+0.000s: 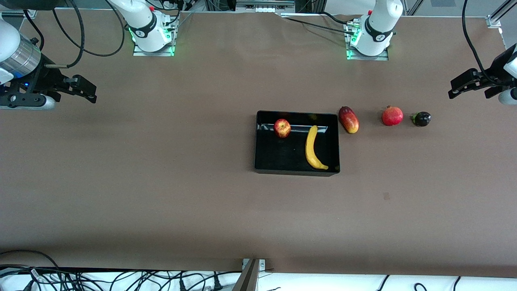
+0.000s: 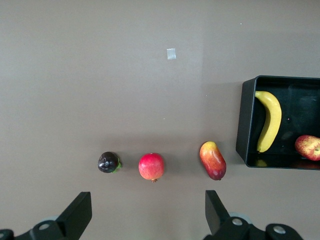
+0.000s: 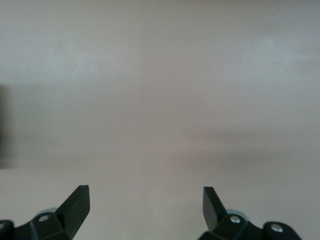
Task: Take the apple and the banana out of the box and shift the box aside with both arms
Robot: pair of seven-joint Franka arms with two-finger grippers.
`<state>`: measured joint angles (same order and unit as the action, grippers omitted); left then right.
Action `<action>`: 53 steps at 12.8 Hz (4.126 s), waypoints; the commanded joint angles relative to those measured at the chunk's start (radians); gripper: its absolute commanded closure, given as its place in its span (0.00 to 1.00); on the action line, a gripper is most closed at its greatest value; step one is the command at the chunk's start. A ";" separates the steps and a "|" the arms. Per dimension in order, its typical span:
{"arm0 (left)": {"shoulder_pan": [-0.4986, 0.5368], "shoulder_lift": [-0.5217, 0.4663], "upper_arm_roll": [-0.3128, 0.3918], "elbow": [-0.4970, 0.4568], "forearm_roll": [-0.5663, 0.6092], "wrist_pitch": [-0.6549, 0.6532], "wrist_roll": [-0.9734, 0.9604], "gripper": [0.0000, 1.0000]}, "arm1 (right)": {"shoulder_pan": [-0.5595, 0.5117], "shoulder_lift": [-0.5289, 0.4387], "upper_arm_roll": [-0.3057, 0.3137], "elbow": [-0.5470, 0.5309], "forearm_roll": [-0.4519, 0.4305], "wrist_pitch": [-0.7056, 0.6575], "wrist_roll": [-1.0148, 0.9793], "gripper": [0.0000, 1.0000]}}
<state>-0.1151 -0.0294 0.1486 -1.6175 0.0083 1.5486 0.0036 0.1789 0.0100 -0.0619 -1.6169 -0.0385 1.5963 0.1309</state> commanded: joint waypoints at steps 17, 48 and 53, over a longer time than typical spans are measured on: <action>-0.012 0.118 -0.185 -0.025 -0.019 0.075 -0.632 0.00 | -0.015 0.004 0.005 0.012 0.020 -0.009 -0.014 0.00; -0.382 0.635 -0.383 -0.262 -0.025 0.889 -1.209 0.80 | -0.016 0.007 0.002 0.012 0.020 -0.013 -0.014 0.00; -0.370 0.571 -0.402 -0.237 -0.007 0.764 -1.208 1.00 | -0.016 0.007 0.002 0.012 0.020 -0.015 -0.014 0.00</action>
<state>-0.4876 0.6030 -0.2409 -1.8592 -0.0127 2.4051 -1.1807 0.1736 0.0142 -0.0621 -1.6168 -0.0385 1.5951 0.1309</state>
